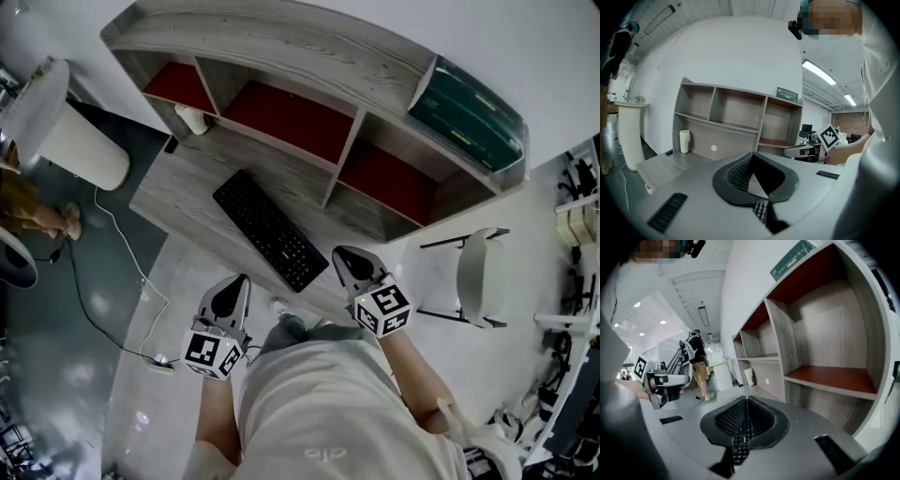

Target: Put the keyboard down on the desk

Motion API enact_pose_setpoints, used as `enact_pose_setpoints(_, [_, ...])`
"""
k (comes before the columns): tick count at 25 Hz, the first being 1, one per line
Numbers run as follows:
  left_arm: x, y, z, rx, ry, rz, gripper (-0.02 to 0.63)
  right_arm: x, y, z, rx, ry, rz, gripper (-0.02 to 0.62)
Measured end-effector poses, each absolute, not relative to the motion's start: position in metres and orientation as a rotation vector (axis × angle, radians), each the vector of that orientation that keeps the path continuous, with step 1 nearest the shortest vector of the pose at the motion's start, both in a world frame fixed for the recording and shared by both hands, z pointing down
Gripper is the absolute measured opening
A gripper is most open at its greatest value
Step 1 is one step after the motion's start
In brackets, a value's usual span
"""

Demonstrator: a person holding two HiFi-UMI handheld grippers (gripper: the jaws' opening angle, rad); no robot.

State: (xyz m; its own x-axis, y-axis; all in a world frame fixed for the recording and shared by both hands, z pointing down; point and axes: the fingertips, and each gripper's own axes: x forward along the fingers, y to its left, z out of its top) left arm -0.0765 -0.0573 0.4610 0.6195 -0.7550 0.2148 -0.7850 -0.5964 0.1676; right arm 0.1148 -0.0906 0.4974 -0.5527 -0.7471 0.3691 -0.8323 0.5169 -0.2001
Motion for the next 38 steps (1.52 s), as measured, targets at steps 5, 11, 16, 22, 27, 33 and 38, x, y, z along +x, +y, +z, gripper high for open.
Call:
enact_pose_setpoints(5, [-0.056,-0.056,0.43,2.673,-1.244,0.108,0.015,0.134,-0.068,0.441,1.377,-2.565,0.417,0.044])
enact_pose_setpoints(11, [-0.036,-0.051,0.401,2.742,-1.208,0.074,0.014,0.151,-0.043,0.394,1.404,-2.588,0.302,0.044])
enact_pose_setpoints(16, [-0.023,-0.043,0.382,2.743,-1.151,0.011,0.014,0.16,-0.026,0.378,1.421,-2.598,0.27,0.044])
enact_pose_setpoints(22, [-0.009,-0.034,0.364,2.777,-1.098,-0.06,0.014,0.168,-0.014,0.375,1.442,-2.595,0.268,0.044])
enact_pose_setpoints(27, [-0.009,-0.031,0.354,2.774,-1.085,-0.123,0.014,0.166,-0.011,0.372,1.447,-2.601,0.258,0.044])
enact_pose_setpoints(33, [-0.01,-0.03,0.358,2.807,-1.086,-0.063,0.014,0.158,-0.014,0.376,1.44,-2.598,0.256,0.044])
enact_pose_setpoints(38, [-0.014,-0.033,0.364,2.802,-1.104,-0.037,0.014,0.154,-0.018,0.38,1.438,-2.586,0.268,0.043])
